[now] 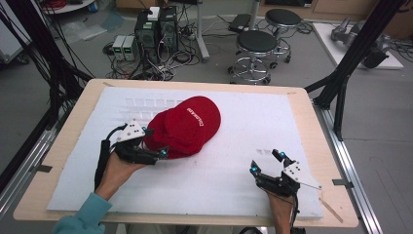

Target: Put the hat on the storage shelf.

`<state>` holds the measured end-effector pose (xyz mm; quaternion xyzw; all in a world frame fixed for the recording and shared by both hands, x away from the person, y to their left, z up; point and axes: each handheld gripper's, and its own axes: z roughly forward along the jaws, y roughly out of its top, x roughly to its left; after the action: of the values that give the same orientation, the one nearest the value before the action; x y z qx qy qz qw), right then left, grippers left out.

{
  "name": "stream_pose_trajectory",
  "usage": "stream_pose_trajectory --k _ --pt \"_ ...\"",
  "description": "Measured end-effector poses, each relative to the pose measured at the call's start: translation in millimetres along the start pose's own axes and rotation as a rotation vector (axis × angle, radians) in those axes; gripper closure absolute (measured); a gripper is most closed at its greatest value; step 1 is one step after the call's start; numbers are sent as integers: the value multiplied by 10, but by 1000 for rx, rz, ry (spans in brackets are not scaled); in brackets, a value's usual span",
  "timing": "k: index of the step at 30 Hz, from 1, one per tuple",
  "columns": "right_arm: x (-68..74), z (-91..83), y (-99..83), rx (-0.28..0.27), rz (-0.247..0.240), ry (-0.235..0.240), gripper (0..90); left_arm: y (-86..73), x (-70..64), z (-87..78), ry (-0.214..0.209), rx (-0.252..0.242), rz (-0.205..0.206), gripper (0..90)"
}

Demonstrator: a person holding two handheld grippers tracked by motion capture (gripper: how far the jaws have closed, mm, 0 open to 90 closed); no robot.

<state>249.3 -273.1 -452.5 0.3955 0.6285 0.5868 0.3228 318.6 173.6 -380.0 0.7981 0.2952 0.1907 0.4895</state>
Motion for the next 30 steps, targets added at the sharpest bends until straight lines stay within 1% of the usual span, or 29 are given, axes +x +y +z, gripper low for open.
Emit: stream_pose_trajectory --k 2,4,6,7,9,10,11,14,16,19,23,24,25,27,28,29,30 --pt "2 -2 0 1 4 -4 106 9 -11 70 7 24 6 190" --pt "-3 -2 0 -2 3 -5 107 8 -14 85 11 27 3 224" --pt "-3 -3 -1 -3 7 -8 106 1 0 111 19 39 -6 232" --pt "-2 -2 -1 -3 8 -7 106 -1 1 117 21 36 -13 247" --pt "-2 -2 -1 -3 6 -8 107 0 8 116 20 39 -12 274" --pt "-1 -2 -1 -4 5 -8 107 -5 17 122 17 44 -25 288" --pt "-1 -2 -1 -4 5 -8 107 -5 17 122 17 44 -25 294" --pt "-3 -3 -1 -4 5 -6 107 -12 31 143 10 67 -54 306" --pt "-2 -4 -1 -5 5 -7 107 -20 30 167 3 82 -55 329" --pt "-3 -4 -1 -4 6 -5 106 -23 34 181 3 87 -57 340" --pt "-4 -5 -1 -3 7 -5 107 -25 29 192 -3 80 -61 486" --pt "-4 -5 -1 -3 7 -5 107 -27 29 200 -11 78 -62 486" --pt "-4 -5 -1 -3 7 -5 106 -29 32 206 -13 83 -61 542" --pt "-4 -4 -1 -4 5 -4 107 -34 41 218 -17 86 -68 600" --pt "-3 -4 -1 -5 6 -4 107 -34 42 221 -17 84 -74 641" --pt "-3 -4 -1 -5 6 -4 107 -34 42 221 -15 81 -78 641" --pt "-3 -4 -2 -6 5 -4 106 -34 46 225 -6 76 -76 698"
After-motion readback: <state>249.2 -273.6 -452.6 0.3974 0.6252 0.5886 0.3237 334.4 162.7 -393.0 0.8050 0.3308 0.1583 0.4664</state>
